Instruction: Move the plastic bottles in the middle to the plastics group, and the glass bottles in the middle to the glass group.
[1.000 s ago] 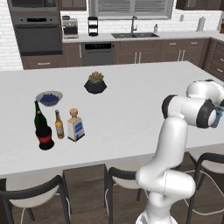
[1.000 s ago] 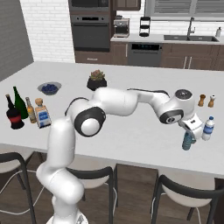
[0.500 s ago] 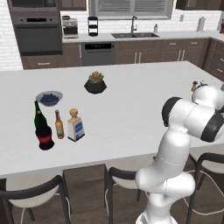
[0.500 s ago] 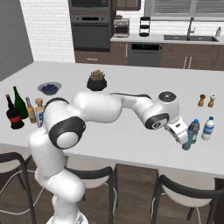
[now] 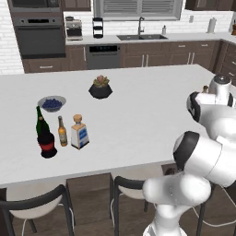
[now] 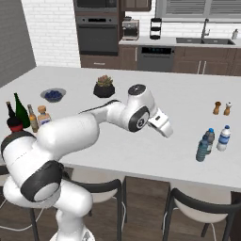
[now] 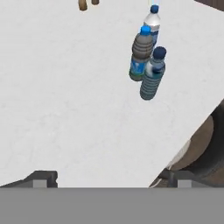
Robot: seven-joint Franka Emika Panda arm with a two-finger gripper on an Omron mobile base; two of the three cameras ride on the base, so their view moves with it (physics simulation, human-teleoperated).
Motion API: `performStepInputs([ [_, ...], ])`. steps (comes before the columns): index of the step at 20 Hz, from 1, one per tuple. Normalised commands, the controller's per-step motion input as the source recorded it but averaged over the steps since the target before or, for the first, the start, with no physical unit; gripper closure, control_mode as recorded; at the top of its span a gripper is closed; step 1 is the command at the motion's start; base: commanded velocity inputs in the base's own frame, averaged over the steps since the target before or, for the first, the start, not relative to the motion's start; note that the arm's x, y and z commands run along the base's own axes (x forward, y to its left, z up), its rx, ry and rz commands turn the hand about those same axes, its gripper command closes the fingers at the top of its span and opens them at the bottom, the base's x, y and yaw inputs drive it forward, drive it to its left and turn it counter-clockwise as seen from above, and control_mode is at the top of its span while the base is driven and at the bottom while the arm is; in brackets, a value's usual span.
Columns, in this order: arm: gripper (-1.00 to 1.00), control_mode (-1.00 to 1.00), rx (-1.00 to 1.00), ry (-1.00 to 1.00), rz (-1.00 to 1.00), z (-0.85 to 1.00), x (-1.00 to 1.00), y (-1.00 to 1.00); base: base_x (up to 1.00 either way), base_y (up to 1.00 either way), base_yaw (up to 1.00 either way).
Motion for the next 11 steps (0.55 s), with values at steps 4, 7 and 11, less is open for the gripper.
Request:
performStepInputs([
  [4, -1.00, -1.00, 0.00, 0.11, 0.35, 0.94, -0.13, 0.97, 0.00, 0.00, 0.00],
  [7, -1.00, -1.00, 0.02, -0.05, 0.26, 0.19, -0.58, 0.67, 0.00, 0.00, 0.00],
  [11, -1.00, -1.00, 0.00, -0.01, 0.16, 0.11, -0.58, 0.44, 0.00, 0.00, 0.00],
])
